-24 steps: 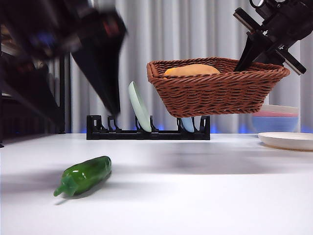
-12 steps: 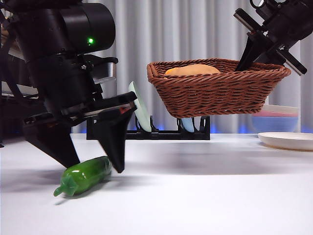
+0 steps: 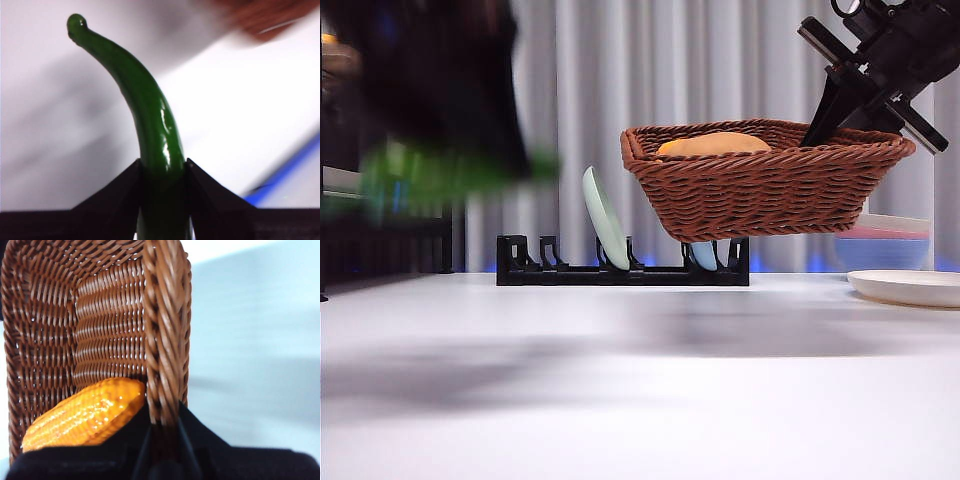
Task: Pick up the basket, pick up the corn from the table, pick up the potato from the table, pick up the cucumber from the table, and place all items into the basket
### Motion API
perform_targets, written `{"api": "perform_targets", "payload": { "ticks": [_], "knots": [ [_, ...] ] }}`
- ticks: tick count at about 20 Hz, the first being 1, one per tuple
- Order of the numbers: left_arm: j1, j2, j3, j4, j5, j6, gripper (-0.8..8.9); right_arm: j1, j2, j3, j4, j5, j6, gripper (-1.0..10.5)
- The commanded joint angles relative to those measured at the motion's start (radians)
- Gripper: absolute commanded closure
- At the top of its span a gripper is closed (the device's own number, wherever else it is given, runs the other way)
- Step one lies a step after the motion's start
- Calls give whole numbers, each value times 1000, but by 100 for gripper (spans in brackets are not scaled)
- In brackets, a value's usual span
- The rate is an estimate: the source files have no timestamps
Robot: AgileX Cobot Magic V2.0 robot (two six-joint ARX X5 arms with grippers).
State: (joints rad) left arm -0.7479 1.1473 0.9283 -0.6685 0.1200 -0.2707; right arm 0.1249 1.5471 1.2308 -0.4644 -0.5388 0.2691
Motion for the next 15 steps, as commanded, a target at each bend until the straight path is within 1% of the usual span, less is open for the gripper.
{"api": "perform_targets", "payload": {
  "ticks": [1,2,3,4,5,8,11,13,14,15],
  "knots": [
    [-23,-141,44,66,-27,-56,822,17,2,9,14,-10,3,957],
    [-24,-151,84,88,-78,-55,822,30,2,9,12,-10,3,957],
    [-23,-145,132,96,-124,-37,822,43,2,9,7,-10,3,957],
    [-18,-116,179,113,-161,-2,822,60,2,9,3,-10,3,957],
    [-7,-82,228,122,-175,41,822,81,2,9,0,-10,3,957],
    [41,82,378,111,-172,159,822,140,2,9,-2,-10,3,957],
    [83,269,503,90,-169,239,822,189,2,9,-4,-9,3,957],
    [100,369,556,89,-168,267,812,209,2,9,-10,-9,3,957],
    [102,406,576,82,-169,270,796,213,2,9,-13,-9,3,957],
    [101,433,586,71,-167,270,637,217,2,9,-16,-8,3,957]
  ]
}}
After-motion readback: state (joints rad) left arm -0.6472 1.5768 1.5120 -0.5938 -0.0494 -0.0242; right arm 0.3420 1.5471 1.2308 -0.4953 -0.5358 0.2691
